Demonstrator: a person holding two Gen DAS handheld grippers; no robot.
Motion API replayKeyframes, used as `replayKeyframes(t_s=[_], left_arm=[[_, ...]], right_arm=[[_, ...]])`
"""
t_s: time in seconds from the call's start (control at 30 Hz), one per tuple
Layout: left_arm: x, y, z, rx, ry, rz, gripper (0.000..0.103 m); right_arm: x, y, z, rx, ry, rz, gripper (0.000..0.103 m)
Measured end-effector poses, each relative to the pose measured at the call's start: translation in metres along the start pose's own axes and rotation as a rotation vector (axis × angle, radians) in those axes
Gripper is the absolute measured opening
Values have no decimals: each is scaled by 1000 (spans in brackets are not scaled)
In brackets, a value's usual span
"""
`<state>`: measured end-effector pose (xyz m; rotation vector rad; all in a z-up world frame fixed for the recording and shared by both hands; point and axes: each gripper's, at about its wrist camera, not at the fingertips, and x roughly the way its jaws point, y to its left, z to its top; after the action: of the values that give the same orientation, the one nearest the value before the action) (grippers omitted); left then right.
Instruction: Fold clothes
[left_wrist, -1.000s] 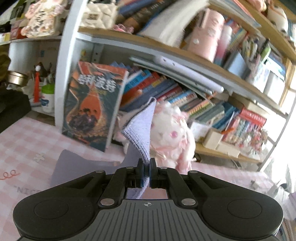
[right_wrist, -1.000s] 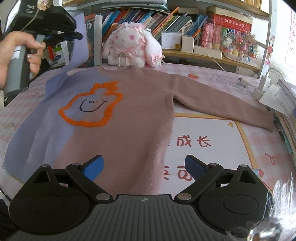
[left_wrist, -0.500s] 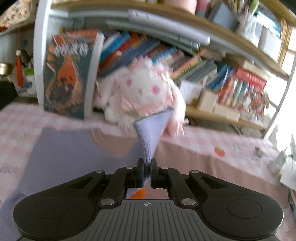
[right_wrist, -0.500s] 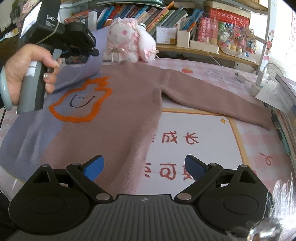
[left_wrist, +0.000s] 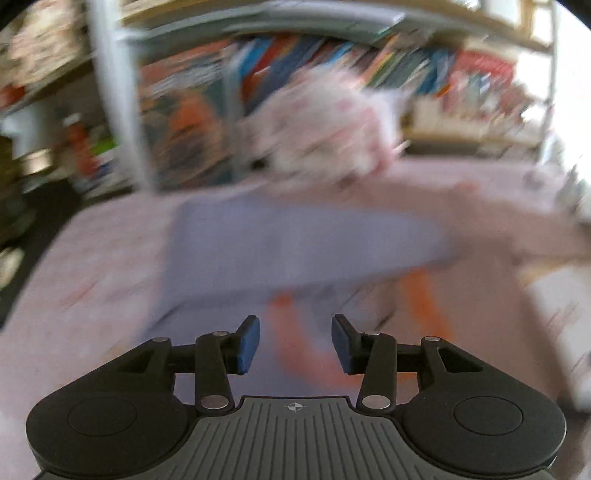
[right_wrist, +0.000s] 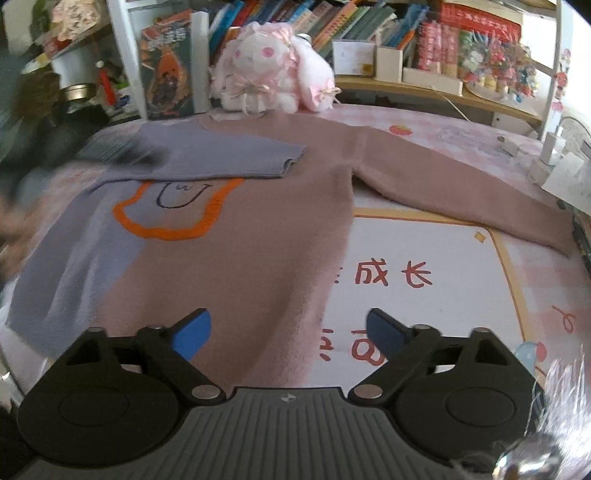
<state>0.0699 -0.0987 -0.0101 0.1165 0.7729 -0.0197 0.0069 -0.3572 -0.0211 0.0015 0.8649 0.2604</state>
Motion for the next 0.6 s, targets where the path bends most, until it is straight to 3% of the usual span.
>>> replayKeyframes(t_s=[0.1,0.23,0.6], left_arm=[[-17,32,-35,-31,46,89,44],[-32,56,-67,-31,49,177,59],[-23,103,-87,-243,87,38,55]], right_arm=[[6,0,1,47,15,-17,75],[10,2,-3,88,36,-39,66],[8,21,-16,163,56,-117,57]])
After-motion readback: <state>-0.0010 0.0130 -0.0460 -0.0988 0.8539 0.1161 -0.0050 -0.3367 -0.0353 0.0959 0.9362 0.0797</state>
